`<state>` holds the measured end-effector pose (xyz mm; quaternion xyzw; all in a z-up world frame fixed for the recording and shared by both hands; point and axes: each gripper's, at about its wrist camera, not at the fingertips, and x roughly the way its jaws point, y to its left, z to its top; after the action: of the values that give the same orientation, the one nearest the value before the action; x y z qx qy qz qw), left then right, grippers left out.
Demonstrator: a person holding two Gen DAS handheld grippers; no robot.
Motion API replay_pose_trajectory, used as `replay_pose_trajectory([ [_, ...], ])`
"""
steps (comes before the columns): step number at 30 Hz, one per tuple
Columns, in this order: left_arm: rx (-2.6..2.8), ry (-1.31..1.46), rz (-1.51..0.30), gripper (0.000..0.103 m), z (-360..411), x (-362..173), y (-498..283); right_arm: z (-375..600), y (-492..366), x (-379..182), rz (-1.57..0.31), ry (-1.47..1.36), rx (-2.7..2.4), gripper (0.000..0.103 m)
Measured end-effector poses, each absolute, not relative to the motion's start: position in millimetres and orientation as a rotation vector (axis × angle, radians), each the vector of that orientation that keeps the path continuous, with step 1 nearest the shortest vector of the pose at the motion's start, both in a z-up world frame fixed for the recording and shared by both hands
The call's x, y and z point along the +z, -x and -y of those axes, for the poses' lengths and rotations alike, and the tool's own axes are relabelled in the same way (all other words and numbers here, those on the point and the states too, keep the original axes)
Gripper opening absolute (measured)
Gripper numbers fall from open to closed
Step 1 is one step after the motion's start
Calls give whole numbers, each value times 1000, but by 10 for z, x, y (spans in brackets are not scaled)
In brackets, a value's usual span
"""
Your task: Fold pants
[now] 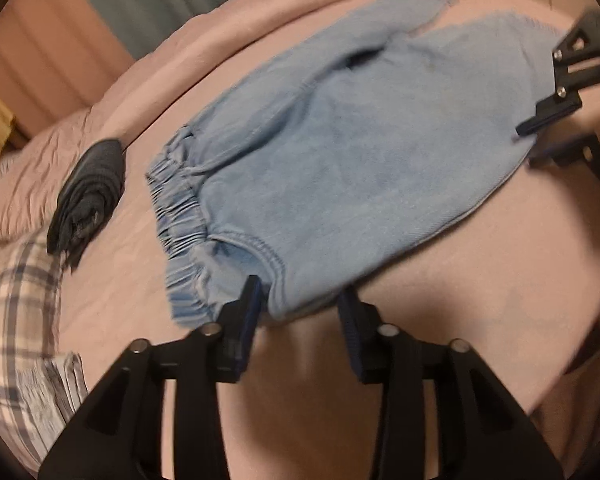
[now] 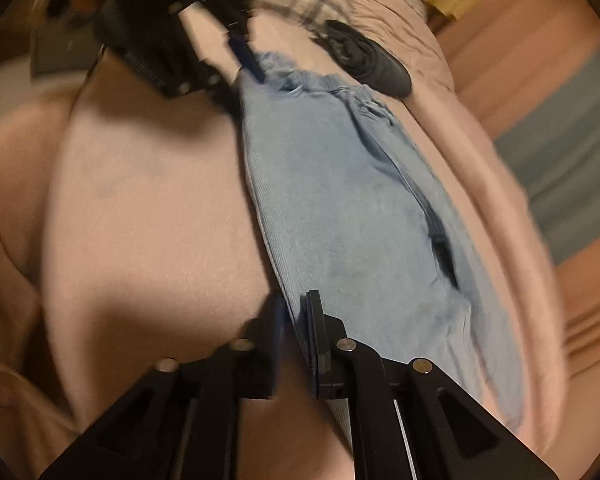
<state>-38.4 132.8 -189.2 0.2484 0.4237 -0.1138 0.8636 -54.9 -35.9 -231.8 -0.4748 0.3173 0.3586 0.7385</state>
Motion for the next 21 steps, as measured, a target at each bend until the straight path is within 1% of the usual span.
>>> replay_pose_trajectory([
  [1, -250, -477, -873, 50, -1372, -1782, 393, 426, 512, -2184, -719, 965, 811, 19],
  [2, -260, -440, -847, 54, -1413, -1682, 383, 513, 453, -2052, -731, 885, 821, 29],
  [3, -260, -398, -807, 67, -1441, -1586, 380, 591, 379, -1958, -739, 820, 811, 42],
  [4, -248, -349, -769, 80, -1463, -1515, 327, 683, 269, -1878, -750, 754, 783, 46],
  [5, -240, -307, -753, 83, -1480, -1489, 250, 781, 141, -1826, -757, 693, 737, 47],
  [7, -215, -231, -787, 82, -1528, -1581, -8, 945, -143, -1817, -799, 606, 622, 47],
  [10, -140, -212, -951, 79, -1641, -1967, -301, 1225, -431, -2014, -919, 546, 477, 47],
  [11, -125, -222, -980, 81, -1679, -2080, -299, 1299, -459, -2121, -969, 565, 450, 47],
  [12, -125, -212, -967, 82, -1728, -2133, -242, 1408, -443, -2244, -1020, 577, 443, 48],
  [13, -135, -173, -934, 85, -1791, -2116, -161, 1502, -388, -2217, -982, 538, 467, 49],
  [14, -142, -139, -946, 85, -1846, -2105, -129, 1608, -353, -2193, -988, 507, 474, 56],
  [15, -150, -100, -966, 85, -1900, -2085, -123, 1684, -368, -2180, -1018, 489, 474, 59],
  [17, -165, 2, -1011, 86, -2024, -2007, -192, 1768, -444, -2092, -1074, 438, 475, 59],
  [18, -162, 57, -1009, 84, -2097, -1924, -272, 1772, -493, -2039, -1089, 422, 478, 59],
  [20, -143, 90, -957, 83, -2160, -1782, -372, 1738, -553, -1893, -1042, 393, 520, 59],
  [21, -138, 96, -926, 84, -2176, -1700, -467, 1713, -609, -1818, -1015, 379, 544, 59],
])
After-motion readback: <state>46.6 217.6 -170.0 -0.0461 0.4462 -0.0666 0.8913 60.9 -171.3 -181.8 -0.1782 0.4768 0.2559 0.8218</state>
